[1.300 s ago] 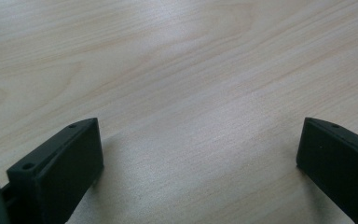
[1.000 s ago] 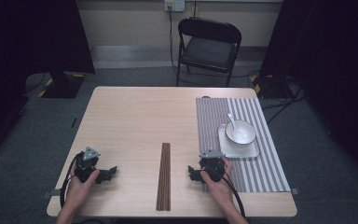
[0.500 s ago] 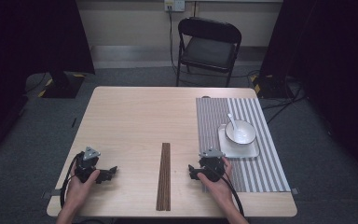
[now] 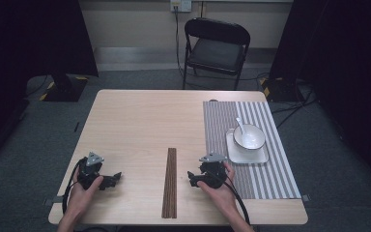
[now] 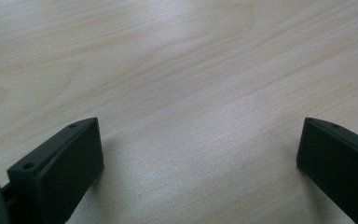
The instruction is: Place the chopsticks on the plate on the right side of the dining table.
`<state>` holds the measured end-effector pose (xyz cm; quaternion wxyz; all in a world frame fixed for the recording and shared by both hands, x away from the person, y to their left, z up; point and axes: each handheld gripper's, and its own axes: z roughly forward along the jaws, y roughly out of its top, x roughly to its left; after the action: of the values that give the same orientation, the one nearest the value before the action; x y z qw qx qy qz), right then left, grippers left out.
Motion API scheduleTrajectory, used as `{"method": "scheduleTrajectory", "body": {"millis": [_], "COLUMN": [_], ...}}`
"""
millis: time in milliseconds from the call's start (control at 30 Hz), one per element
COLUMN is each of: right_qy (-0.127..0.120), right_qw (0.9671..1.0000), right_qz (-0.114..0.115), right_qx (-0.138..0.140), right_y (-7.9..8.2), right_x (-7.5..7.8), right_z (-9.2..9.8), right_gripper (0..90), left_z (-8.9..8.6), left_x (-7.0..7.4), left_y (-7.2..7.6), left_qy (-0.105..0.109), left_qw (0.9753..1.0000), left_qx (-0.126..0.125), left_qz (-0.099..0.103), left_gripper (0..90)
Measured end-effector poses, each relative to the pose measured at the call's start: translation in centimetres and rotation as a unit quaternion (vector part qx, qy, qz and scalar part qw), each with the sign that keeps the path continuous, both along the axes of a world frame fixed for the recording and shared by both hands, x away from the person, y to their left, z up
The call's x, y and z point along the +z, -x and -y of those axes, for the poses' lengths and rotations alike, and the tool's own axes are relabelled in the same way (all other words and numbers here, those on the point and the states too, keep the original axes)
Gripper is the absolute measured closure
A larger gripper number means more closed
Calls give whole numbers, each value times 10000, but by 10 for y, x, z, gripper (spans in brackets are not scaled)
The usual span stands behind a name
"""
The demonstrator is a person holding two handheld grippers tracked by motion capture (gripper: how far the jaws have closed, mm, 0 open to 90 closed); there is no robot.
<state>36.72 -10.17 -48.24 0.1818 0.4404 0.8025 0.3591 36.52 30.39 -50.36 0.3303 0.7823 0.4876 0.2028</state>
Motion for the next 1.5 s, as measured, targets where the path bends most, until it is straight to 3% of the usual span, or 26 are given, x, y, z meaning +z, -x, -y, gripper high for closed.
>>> {"method": "scheduleTrajectory", "body": {"millis": [333, 700, 1067, 1500], "right_qy": [0, 37, 63, 72], "right_qw": [9995, 9979, 9970, 9972], "right_qz": [30, -144, -212, -221], "right_qx": [309, 623, 747, 704], "right_y": [2, 8, 8, 9], "right_x": [10, -3, -8, -9], "right_z": [-20, -40, -51, -49], "right_gripper": [171, 172, 172, 165], "left_z": [0, 0, 0, 0], "left_x": [0, 0, 0, 0], "left_y": [0, 0, 0, 0], "left_qy": [-3, -2, 0, -3], "left_qw": [10000, 10000, 10000, 10000], "left_qx": [18, 16, 8, 13], "left_qz": [3, 3, -2, 2], "left_gripper": [0, 0, 0, 0]}}
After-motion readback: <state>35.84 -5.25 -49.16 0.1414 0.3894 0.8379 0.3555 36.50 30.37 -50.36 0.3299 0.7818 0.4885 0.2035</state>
